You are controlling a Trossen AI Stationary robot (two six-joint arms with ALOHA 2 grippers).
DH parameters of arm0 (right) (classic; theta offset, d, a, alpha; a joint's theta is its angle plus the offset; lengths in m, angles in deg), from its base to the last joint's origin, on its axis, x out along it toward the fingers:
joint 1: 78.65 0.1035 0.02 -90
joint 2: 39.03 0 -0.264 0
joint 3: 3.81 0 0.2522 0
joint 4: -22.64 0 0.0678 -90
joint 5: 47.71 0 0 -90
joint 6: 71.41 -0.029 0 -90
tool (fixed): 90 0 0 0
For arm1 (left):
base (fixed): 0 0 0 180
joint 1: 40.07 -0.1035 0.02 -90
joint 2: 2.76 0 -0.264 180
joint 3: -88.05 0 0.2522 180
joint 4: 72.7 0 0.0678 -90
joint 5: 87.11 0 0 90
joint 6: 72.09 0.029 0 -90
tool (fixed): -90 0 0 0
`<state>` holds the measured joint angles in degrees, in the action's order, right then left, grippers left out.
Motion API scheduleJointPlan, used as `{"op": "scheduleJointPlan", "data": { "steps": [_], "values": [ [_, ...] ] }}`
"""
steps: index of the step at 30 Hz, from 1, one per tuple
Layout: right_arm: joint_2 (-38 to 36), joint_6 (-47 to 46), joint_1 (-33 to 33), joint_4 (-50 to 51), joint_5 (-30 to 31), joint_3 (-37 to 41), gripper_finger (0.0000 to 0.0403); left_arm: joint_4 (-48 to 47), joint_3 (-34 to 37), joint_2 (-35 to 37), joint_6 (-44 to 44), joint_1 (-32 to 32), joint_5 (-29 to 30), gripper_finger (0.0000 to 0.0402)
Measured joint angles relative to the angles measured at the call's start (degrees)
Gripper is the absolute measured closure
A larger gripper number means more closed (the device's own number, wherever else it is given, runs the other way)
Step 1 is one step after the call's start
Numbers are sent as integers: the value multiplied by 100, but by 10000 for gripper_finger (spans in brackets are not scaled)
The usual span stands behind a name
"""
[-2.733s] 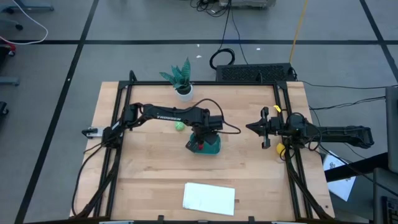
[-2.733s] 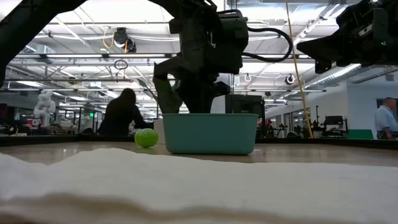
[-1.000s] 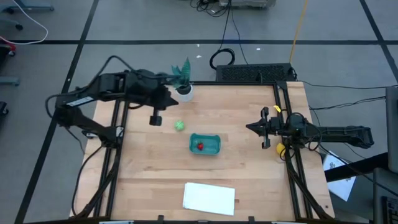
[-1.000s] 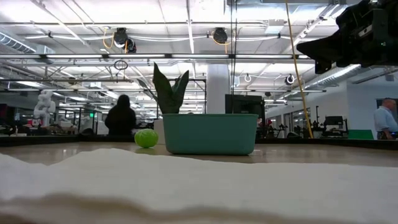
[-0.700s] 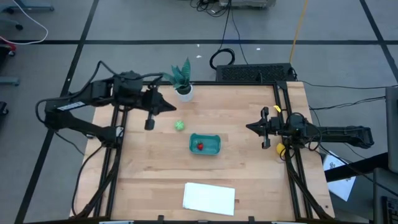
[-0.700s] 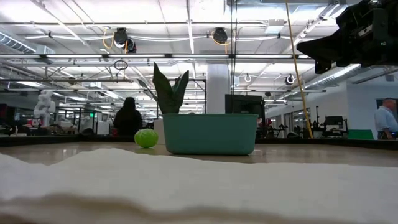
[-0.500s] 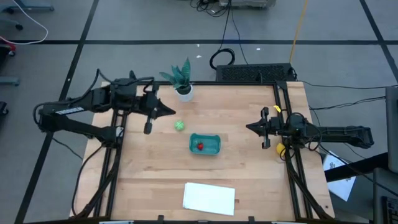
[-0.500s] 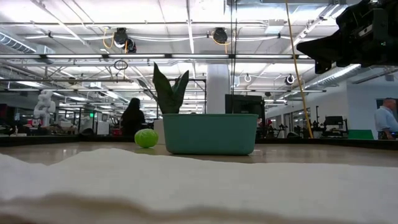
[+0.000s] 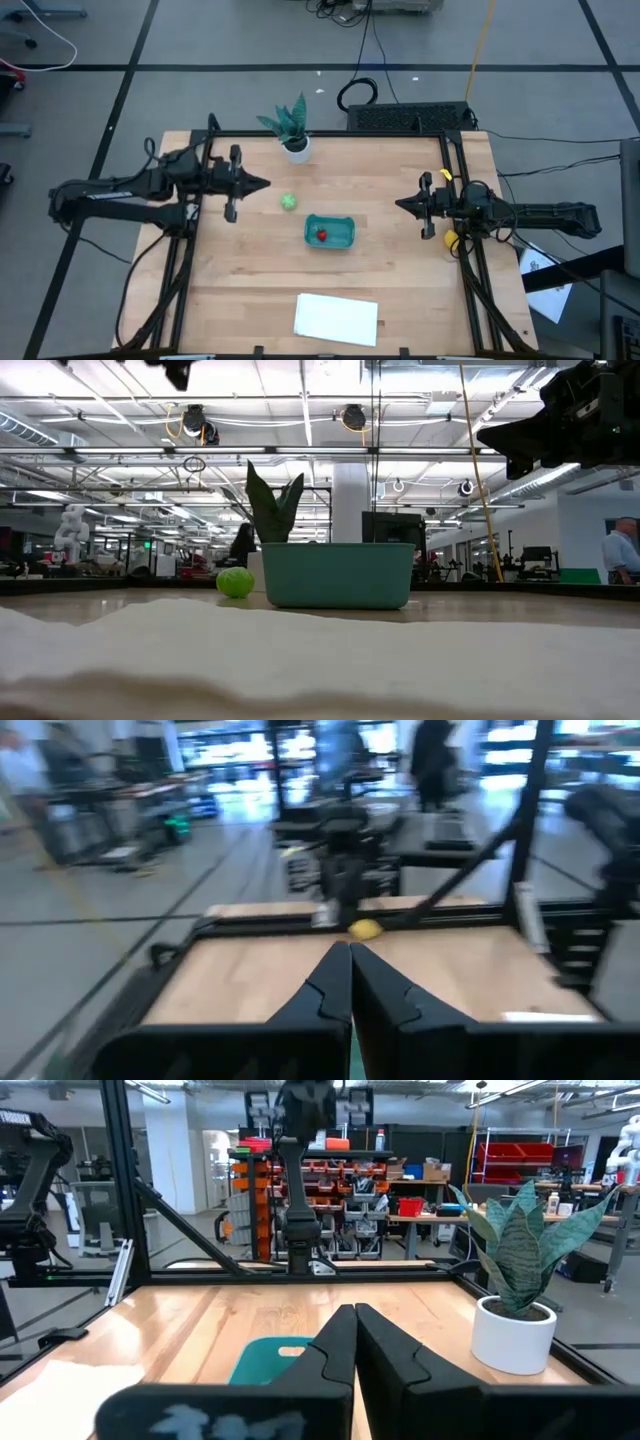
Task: Pick and placing Produce into tupperware
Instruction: Put the yellow lemon into the blue container
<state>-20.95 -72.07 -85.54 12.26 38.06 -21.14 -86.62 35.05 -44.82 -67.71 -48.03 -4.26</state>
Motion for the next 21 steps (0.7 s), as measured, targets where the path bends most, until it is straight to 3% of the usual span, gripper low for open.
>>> {"op": "scheduleJointPlan", "data": {
  "steps": [10,16,21],
  "values": [
    [0,-74,0,23,0,0,403,1000,1557,1347,9,103,414,401],
    [-1,-181,0,24,0,-1,403,174,1632,2067,-46,107,428,401],
    [-1,-173,-1,22,0,-1,403,-613,1617,2532,-44,115,872,401]
  ]
}}
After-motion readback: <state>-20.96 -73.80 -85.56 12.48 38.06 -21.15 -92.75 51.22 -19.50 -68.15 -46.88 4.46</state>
